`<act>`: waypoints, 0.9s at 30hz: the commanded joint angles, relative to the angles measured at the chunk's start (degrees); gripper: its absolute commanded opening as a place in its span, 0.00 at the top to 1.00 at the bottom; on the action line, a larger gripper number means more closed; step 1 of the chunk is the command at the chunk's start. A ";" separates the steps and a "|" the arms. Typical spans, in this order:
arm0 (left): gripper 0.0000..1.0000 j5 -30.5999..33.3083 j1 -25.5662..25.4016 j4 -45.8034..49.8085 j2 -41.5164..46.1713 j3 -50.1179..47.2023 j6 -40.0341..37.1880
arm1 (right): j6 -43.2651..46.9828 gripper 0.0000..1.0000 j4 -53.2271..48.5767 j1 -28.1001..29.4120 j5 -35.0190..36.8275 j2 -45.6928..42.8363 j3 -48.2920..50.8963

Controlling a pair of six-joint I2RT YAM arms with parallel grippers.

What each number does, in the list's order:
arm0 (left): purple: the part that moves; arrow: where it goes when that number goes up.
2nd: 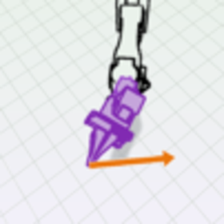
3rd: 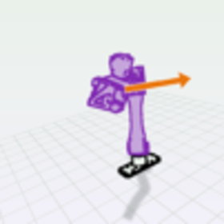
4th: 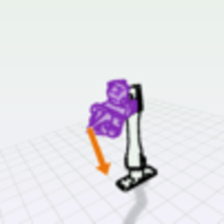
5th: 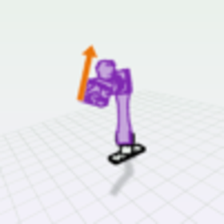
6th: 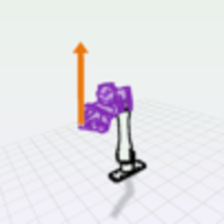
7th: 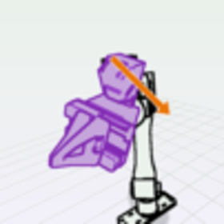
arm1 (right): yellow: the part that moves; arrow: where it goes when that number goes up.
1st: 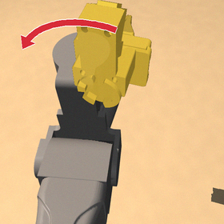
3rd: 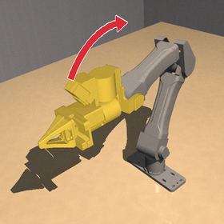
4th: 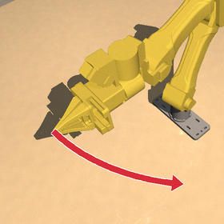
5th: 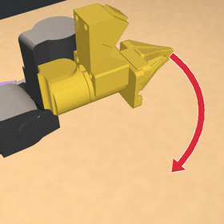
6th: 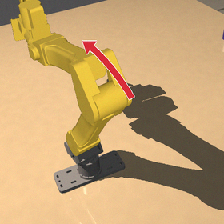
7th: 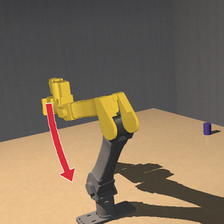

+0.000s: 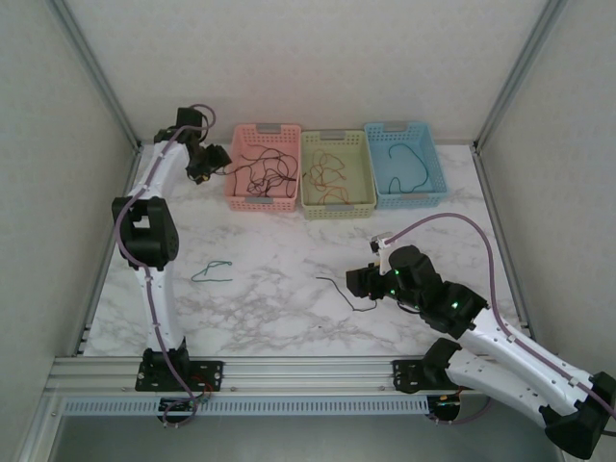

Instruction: Untangle the cables

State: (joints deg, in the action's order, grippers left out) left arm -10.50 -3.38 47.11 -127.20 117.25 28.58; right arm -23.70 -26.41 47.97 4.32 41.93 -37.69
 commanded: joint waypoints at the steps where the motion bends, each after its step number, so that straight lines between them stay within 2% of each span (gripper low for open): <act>1: 0.39 -1.64 -0.01 -1.64 -0.33 -0.57 2.65 | 0.15 0.33 -0.15 -0.24 -0.15 -0.81 -0.82; 5: 0.48 -1.63 0.12 -2.28 -1.28 -0.68 3.49 | 0.07 0.33 -0.23 -0.26 -0.12 -0.97 -0.89; 9: 0.51 -1.73 0.30 -1.97 -2.88 0.29 3.85 | 0.03 0.33 -0.58 -0.26 -0.12 -1.32 -0.81; 13: 0.61 -1.36 0.40 -2.18 -3.27 0.08 3.65 | 0.08 0.32 -0.57 -0.27 -0.10 -1.41 -0.71; 16: 0.76 -1.24 0.48 -1.79 -3.03 0.09 2.92 | 0.12 0.32 -0.57 -0.29 0.02 -1.36 -0.79; 19: 0.98 1.27 0.49 -3.07 0.73 -1.84 2.29 | 0.07 0.33 -0.66 -0.24 -0.01 -1.63 -0.64; 20: 1.00 2.00 0.48 -3.91 2.29 -2.44 2.16 | 0.14 0.33 -0.59 -0.24 -0.02 -1.76 -0.55; 24: 1.00 3.82 0.43 -1.02 6.05 1.50 -0.46 | 0.19 0.32 -0.39 -0.25 -0.10 -1.57 -0.50; 27: 1.00 3.06 0.39 -5.51 12.30 -2.66 -0.71 | 0.15 0.32 -0.20 -0.26 -0.02 -1.59 -0.35</act>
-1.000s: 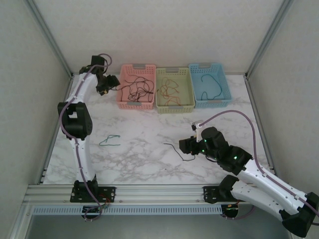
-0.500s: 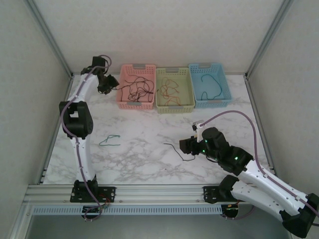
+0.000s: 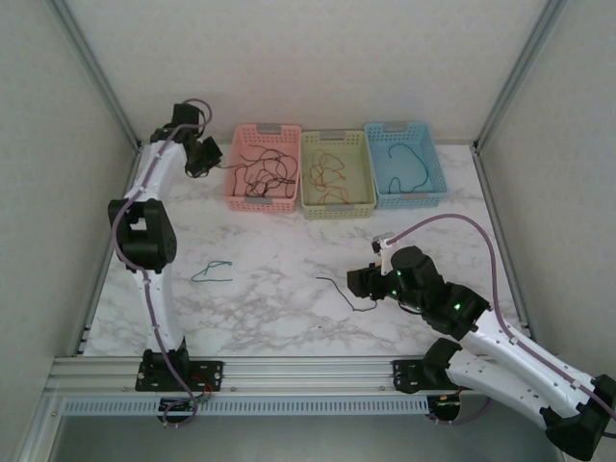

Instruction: Untangle the cables

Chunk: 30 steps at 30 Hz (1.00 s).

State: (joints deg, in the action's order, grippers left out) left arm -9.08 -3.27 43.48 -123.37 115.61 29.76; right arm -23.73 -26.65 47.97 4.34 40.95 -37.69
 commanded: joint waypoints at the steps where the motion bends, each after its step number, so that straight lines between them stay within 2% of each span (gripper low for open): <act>1: 1.00 1.62 0.19 -2.16 9.80 -1.67 -1.93 | 0.18 0.33 0.19 -0.24 0.05 -0.53 -0.28; 5: 1.00 1.53 -0.60 -4.79 14.81 -4.04 -4.21 | 0.23 0.32 0.46 -0.22 -0.07 0.08 -0.28; 11: 1.00 2.71 -3.36 -5.70 17.90 -2.52 -13.70 | 0.29 0.33 0.64 -0.30 -0.20 0.79 -0.27; 13: 1.00 4.51 -4.19 -1.79 16.38 1.43 -17.78 | 0.23 0.33 0.68 -0.27 -0.15 0.94 -0.19; 16: 1.00 1.40 -5.09 4.41 12.04 8.33 -24.67 | 0.15 0.33 0.64 -0.23 -0.16 0.72 -0.10; 20: 1.00 1.84 -7.23 8.87 6.83 14.37 -31.82 | -0.04 0.33 0.64 -0.21 -0.29 0.82 -0.01; 25: 1.00 -0.63 -8.02 7.44 2.39 16.40 -33.19 | -0.34 0.33 0.38 -0.30 -0.12 0.63 0.16; 30: 1.00 -4.08 -8.14 12.48 -4.12 23.99 -34.67 | -0.69 0.33 -0.23 -0.22 -0.03 0.26 0.53</act>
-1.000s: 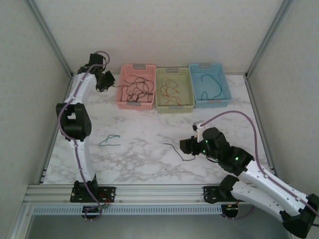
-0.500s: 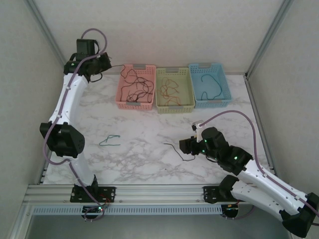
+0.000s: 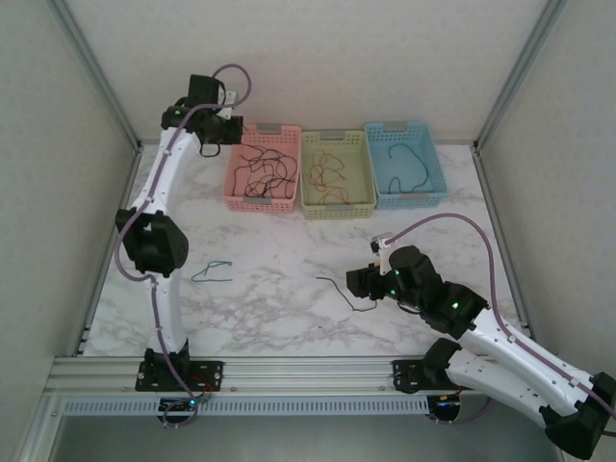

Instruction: Untangle the cables

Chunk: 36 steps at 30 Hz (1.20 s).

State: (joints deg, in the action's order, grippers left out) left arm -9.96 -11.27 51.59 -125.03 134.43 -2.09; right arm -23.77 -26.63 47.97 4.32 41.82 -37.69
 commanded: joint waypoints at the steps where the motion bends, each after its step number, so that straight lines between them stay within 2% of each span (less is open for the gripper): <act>1: 1.00 -3.43 -0.09 5.64 -3.71 6.69 -2.83 | -0.62 0.33 -0.26 -0.23 -0.01 -0.61 0.54; 7: 1.00 -5.95 -0.08 7.67 -8.29 8.54 -3.53 | -0.52 0.33 -0.26 -0.24 0.21 -0.42 0.40; 9: 0.83 -5.67 -0.14 7.82 -9.62 8.71 -3.26 | -0.59 0.33 -0.27 -0.27 0.22 -0.42 0.43; 12: 0.67 -5.54 -0.14 8.55 -11.05 9.25 -2.85 | -0.58 0.33 -0.29 -0.22 0.25 -0.40 0.43; 14: 0.50 -5.18 -0.14 8.78 -11.60 9.55 -2.21 | -0.58 0.33 -0.28 -0.28 0.25 -0.33 0.43; 17: 0.41 -4.83 -0.12 8.91 -11.55 9.79 -2.09 | -0.62 0.33 -0.36 -0.26 0.28 -0.19 0.43; 19: 0.38 -4.86 -0.10 8.75 -11.31 9.89 -2.00 | -0.80 0.33 -0.35 -0.28 0.25 -0.37 0.55; 26: 0.37 -8.95 -0.38 7.85 -10.35 10.47 -0.11 | -1.28 0.33 -0.48 -0.25 0.41 -1.21 1.22; 30: 0.38 -5.55 -0.17 7.37 -7.01 9.32 5.33 | -1.32 0.33 0.27 -0.29 0.12 -0.88 1.23; 33: 0.38 -2.75 -0.06 3.87 0.32 1.03 8.25 | -0.54 0.32 2.84 -0.27 -1.18 1.62 0.00; 36: 0.36 0.81 0.54 -6.17 12.59 -14.87 12.03 | 0.87 0.33 4.73 -0.27 -1.55 8.11 -4.42</act>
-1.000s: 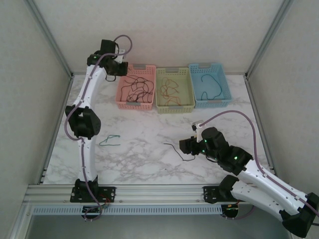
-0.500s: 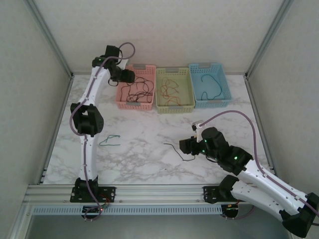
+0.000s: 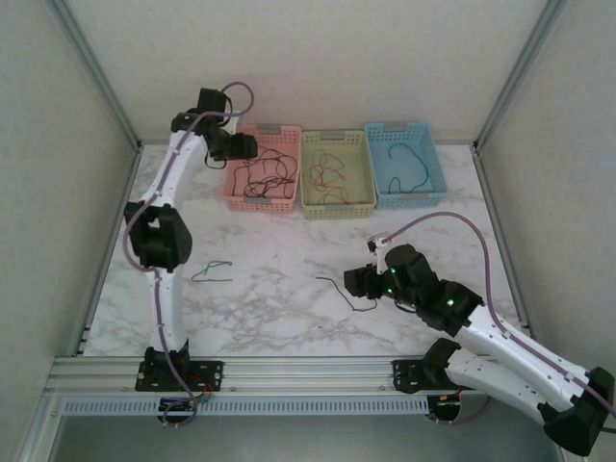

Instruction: Untangle the cables

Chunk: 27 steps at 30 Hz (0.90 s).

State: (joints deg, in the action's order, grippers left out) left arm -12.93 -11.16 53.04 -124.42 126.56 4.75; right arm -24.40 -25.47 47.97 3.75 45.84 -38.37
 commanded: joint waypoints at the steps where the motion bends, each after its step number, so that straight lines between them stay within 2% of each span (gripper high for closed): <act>1: 0.36 4.38 0.94 -9.78 15.78 -11.88 7.07 | 2.16 0.33 4.00 -0.20 -1.10 7.83 -6.56; 6: 0.36 5.30 1.91 -13.95 31.67 -28.74 13.20 | 4.22 0.35 2.50 -0.27 -1.68 25.67 -22.80; 8: 0.35 6.96 1.88 -15.72 38.65 -35.80 14.10 | 4.24 0.35 1.76 -0.34 -1.24 33.05 -30.08; 12: 0.27 13.09 2.15 -16.06 49.17 -47.40 15.89 | 3.98 0.39 -2.17 -0.51 -2.25 48.45 -47.68; 15: 0.27 11.19 2.15 -14.97 53.78 -55.57 18.89 | 4.72 0.41 -4.30 -0.53 -3.69 55.65 -57.09; 18: 0.26 12.18 2.06 -14.76 58.54 -65.79 21.15 | 5.17 0.41 -7.33 -0.52 -4.96 58.64 -62.10; 22: 0.25 11.32 1.88 -17.46 61.74 -76.99 26.16 | 6.13 0.41 -8.97 -0.50 -5.23 58.26 -61.35; 27: 0.26 16.71 -0.97 -18.55 58.64 -81.08 26.48 | 5.84 0.41 -8.33 -0.55 -5.23 53.45 -54.32</act>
State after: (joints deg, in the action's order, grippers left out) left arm -0.54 -10.68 37.10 -64.86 45.74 29.08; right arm -19.40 -32.05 47.70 -0.27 103.46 -95.81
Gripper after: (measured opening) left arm 0.743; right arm 0.592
